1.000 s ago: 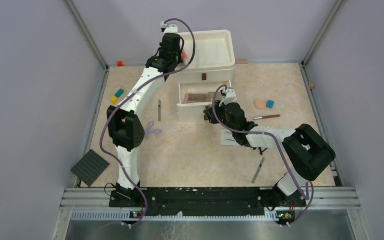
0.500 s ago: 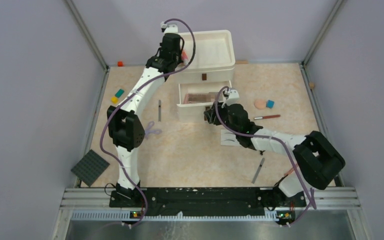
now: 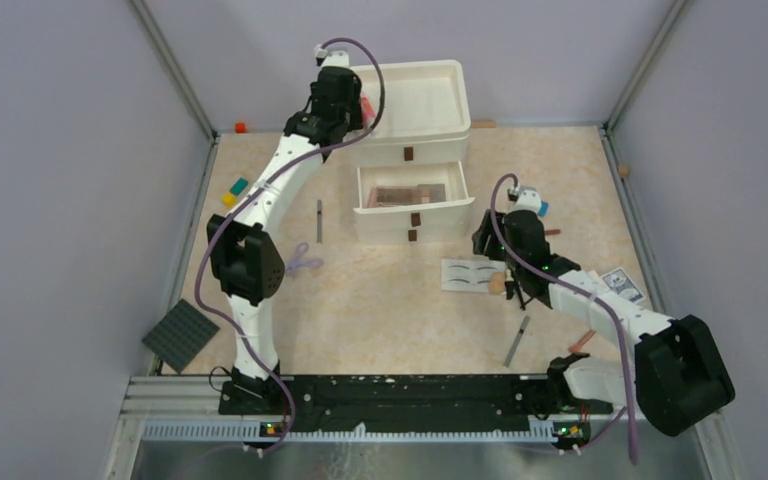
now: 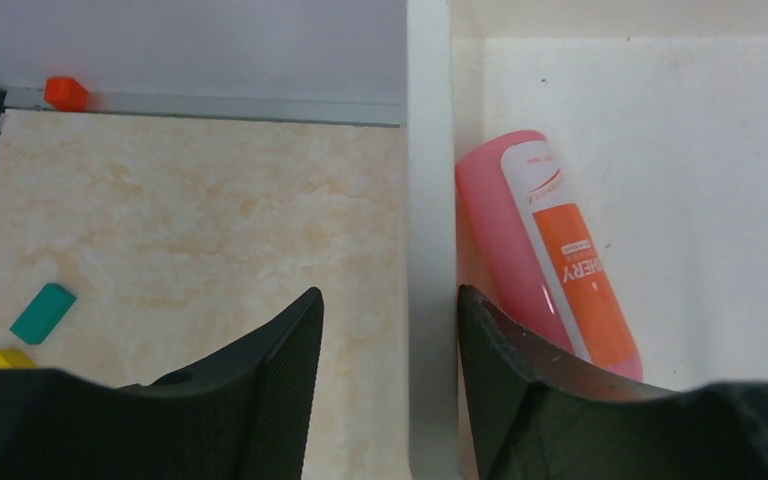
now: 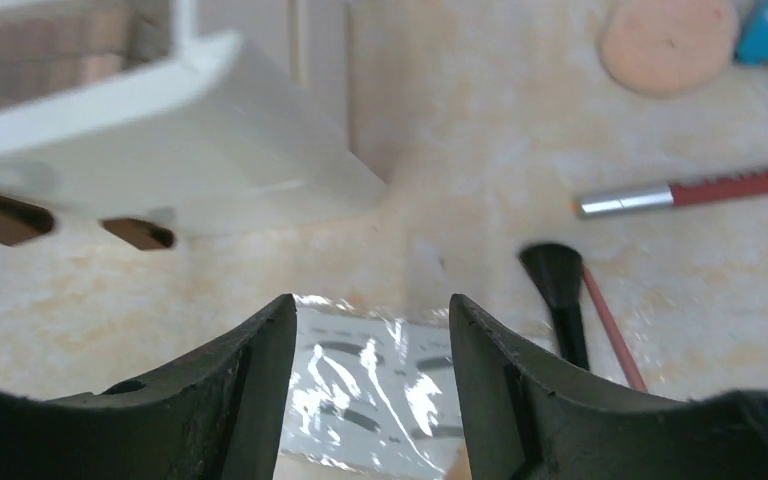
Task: Organize the makeup
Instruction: Move the makeup to the center of the board.
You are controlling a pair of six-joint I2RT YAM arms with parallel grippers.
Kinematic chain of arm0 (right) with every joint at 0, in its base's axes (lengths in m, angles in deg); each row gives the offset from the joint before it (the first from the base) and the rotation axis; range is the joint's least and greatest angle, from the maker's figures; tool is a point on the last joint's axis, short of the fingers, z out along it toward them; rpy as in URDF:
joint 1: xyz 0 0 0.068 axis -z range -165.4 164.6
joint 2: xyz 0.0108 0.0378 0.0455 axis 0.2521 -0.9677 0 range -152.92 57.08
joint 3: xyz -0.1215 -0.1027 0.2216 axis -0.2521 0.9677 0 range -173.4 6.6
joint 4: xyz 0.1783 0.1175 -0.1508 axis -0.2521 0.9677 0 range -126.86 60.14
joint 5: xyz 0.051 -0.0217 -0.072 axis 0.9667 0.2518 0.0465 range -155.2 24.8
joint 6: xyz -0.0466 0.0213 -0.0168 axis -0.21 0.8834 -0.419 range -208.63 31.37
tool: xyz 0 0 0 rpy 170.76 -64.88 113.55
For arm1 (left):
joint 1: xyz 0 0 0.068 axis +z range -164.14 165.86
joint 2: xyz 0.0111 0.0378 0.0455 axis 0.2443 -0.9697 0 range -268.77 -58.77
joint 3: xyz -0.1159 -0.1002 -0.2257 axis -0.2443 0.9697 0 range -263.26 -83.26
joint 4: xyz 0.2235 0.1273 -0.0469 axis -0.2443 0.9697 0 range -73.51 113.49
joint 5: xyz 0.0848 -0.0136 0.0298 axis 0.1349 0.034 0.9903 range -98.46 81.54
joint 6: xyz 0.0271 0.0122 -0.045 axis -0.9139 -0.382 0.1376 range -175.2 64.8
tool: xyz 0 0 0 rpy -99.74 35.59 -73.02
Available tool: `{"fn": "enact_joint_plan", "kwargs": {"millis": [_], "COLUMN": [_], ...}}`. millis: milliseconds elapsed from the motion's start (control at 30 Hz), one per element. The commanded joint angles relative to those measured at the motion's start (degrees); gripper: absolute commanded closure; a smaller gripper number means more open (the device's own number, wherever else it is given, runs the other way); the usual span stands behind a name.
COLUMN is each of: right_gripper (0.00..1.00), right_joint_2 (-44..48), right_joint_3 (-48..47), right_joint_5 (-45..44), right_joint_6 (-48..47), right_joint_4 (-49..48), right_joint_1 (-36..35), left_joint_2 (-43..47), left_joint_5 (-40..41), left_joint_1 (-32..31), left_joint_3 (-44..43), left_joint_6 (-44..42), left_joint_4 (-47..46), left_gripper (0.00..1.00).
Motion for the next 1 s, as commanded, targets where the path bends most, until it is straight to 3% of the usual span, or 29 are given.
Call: {"fn": "enact_joint_plan", "kwargs": {"millis": [0, 267, 367, 500, 733, 967], "right_gripper": [0.43, 0.52, 0.60, 0.62, 0.68, 0.70], "right_joint_2": [-0.33, -12.47, -17.53, -20.97, -19.90, -15.70], "right_joint_3": [1.40, -2.20, -5.35, -7.56, -6.16, -1.26], "right_joint_5": [6.85, 13.54, 13.50, 9.62, 7.00, 9.86], "right_joint_6": [0.15, -1.30, -2.37, -2.85, -2.29, -1.03], "right_joint_4": [5.15, 0.30, 1.53, 4.47, 12.97, 17.02], "right_joint_1": [4.22, 8.46, 9.45, 9.61, 9.59, 6.81], "left_joint_2": [5.91, 16.87, 23.37, 35.16, 51.92, 63.45], "left_joint_5": [-1.34, -1.43, -1.08, -1.67, -1.21, 0.55], "left_joint_1": [0.34, 0.36, 0.34, -0.66, -5.32, -11.70], "left_joint_3": [2.33, 10.78, 18.66, 34.92, 57.94, 73.27], "left_joint_6": [-0.49, 0.47, 2.44, 6.78, 12.47, 16.75], "left_joint_4": [3.10, -0.28, -3.12, -10.23, -14.32, -12.87], "left_gripper": [0.40, 0.34, 0.33, 0.32, 0.33, 0.35]}}
